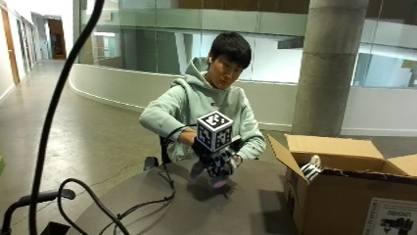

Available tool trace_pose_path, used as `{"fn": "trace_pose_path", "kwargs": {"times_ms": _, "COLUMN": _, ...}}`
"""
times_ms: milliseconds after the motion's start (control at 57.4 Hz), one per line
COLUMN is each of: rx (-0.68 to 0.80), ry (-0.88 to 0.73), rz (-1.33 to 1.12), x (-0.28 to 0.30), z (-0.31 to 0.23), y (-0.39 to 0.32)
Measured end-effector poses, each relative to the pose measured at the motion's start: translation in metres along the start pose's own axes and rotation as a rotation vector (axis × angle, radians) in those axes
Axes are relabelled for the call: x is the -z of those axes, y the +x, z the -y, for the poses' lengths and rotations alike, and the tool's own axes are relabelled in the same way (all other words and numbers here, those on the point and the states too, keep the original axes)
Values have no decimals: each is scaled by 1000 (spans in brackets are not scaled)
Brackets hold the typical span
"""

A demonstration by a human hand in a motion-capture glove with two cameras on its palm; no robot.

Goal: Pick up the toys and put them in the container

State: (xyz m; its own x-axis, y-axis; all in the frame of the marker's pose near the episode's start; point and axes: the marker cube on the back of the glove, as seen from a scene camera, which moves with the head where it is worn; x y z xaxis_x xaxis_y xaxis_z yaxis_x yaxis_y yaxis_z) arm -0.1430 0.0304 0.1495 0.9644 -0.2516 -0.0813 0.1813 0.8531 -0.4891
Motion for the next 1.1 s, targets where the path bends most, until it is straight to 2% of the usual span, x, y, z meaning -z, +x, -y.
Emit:
{"fn": "trace_pose_path", "kwargs": {"times_ms": 226, "rx": 65, "ry": -35, "rz": -15, "x": 78, "z": -49, "y": -69}}
{"fn": "trace_pose_path", "kwargs": {"times_ms": 453, "rx": 60, "ry": 110, "rz": -31, "x": 230, "z": 0, "y": -92}}
{"fn": "trace_pose_path", "kwargs": {"times_ms": 592, "rx": 45, "ry": 233, "rz": 0, "x": 282, "z": 40, "y": -121}}
{"fn": "trace_pose_path", "kwargs": {"times_ms": 784, "rx": 51, "ry": 404, "rz": 65, "x": 286, "z": 106, "y": -157}}
{"fn": "trace_pose_path", "kwargs": {"times_ms": 923, "rx": 39, "ry": 273, "rz": 94, "x": 249, "z": 144, "y": -172}}
{"fn": "trace_pose_path", "kwargs": {"times_ms": 1097, "rx": 64, "ry": 296, "rz": 129, "x": 226, "z": 150, "y": -165}}
